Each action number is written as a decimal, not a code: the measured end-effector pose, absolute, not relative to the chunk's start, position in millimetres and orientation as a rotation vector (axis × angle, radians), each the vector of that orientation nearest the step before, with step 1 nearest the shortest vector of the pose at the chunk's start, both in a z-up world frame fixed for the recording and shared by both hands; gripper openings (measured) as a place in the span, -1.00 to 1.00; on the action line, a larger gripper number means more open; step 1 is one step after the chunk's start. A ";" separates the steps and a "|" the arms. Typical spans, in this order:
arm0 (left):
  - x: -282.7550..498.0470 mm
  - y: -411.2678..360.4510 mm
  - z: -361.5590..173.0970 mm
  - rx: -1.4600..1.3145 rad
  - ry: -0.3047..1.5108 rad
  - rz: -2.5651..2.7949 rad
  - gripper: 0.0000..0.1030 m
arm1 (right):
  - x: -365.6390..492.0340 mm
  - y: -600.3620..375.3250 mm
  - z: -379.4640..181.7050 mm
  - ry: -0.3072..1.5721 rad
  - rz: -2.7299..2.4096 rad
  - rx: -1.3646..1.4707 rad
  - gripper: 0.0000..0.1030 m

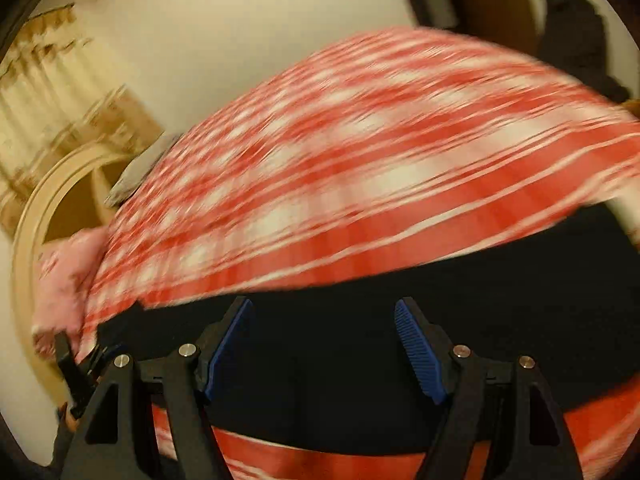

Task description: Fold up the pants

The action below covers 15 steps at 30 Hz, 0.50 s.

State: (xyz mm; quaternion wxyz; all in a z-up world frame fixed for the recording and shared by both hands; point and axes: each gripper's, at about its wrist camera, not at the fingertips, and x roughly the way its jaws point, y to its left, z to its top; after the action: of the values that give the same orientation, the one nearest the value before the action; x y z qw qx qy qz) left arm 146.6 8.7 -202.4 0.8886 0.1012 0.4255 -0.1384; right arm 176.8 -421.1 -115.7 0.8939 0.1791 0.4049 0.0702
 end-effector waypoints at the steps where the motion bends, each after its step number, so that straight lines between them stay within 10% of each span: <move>1: 144.6 8.1 -201.6 0.209 0.883 -0.289 0.77 | 175.8 -438.5 -111.6 0.839 0.110 0.391 0.45; 15: 144.3 -12.1 -200.2 0.244 0.888 -0.317 0.77 | 208.7 -558.0 -140.5 0.825 -0.054 0.583 0.36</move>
State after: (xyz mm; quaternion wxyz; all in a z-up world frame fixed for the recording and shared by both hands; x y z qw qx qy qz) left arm 144.3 -12.1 -200.2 0.8838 0.1174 0.4265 -0.1524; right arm 208.7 -558.0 -140.5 0.8749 0.2792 0.3950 -0.0257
